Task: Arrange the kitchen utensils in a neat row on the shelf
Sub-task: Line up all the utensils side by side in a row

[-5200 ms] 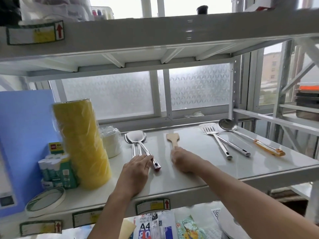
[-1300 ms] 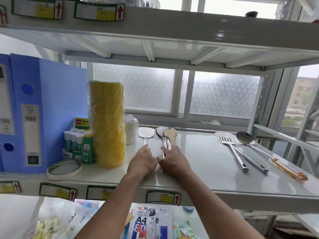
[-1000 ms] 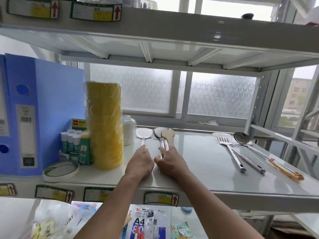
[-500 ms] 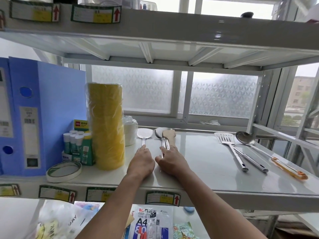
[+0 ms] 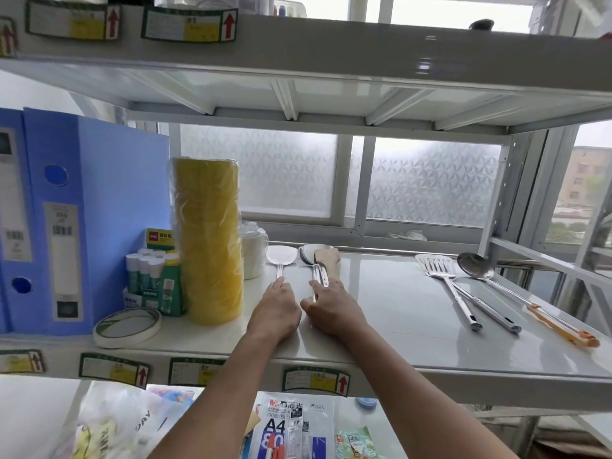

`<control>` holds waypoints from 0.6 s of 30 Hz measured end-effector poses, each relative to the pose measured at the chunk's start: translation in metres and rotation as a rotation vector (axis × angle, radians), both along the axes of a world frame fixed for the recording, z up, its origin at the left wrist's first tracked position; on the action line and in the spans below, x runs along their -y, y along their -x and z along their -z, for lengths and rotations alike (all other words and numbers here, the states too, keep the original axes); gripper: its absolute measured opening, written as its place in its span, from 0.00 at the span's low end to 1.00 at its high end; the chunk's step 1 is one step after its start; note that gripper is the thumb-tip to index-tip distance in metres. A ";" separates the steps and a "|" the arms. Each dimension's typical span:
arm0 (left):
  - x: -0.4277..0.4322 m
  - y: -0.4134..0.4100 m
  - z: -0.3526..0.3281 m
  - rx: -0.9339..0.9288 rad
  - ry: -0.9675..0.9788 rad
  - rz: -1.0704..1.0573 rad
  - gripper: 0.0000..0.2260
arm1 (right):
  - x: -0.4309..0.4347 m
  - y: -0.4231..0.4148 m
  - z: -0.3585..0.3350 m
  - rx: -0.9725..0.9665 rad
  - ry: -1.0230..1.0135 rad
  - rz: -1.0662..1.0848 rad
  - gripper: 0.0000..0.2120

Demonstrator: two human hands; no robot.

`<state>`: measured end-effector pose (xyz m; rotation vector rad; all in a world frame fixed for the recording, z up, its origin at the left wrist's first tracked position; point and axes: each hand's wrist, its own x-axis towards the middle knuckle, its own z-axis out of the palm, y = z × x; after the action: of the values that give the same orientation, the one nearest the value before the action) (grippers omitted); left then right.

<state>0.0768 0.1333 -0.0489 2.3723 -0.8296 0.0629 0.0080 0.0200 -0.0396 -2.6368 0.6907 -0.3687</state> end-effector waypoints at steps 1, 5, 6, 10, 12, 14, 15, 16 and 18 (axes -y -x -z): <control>0.000 0.000 0.000 -0.001 0.000 0.000 0.24 | 0.000 0.000 0.000 -0.001 0.002 0.000 0.34; 0.001 -0.001 0.001 0.009 -0.013 0.009 0.24 | 0.000 0.000 0.001 -0.003 0.009 0.004 0.34; 0.001 -0.001 0.001 0.010 -0.013 0.012 0.24 | 0.000 0.000 0.001 -0.003 0.009 0.005 0.34; 0.000 0.000 0.000 0.016 -0.005 0.012 0.25 | 0.001 -0.002 0.001 0.000 0.012 0.002 0.34; 0.000 0.000 0.000 0.011 0.006 0.015 0.24 | 0.001 -0.003 0.002 -0.002 0.014 0.003 0.35; 0.000 0.000 0.000 0.003 0.016 0.015 0.24 | 0.002 -0.003 0.001 -0.005 0.017 0.000 0.34; -0.001 0.001 -0.001 -0.001 0.021 0.013 0.23 | 0.002 -0.004 0.002 -0.005 0.017 -0.001 0.34; -0.002 0.002 -0.001 -0.004 0.028 0.010 0.22 | 0.002 -0.004 0.002 -0.005 0.015 -0.001 0.34; -0.002 0.004 -0.003 -0.007 0.040 0.001 0.19 | 0.003 -0.005 0.002 -0.004 0.008 0.001 0.35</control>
<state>0.0725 0.1354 -0.0456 2.3333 -0.8186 0.0708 0.0129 0.0174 -0.0413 -2.6456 0.6930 -0.3680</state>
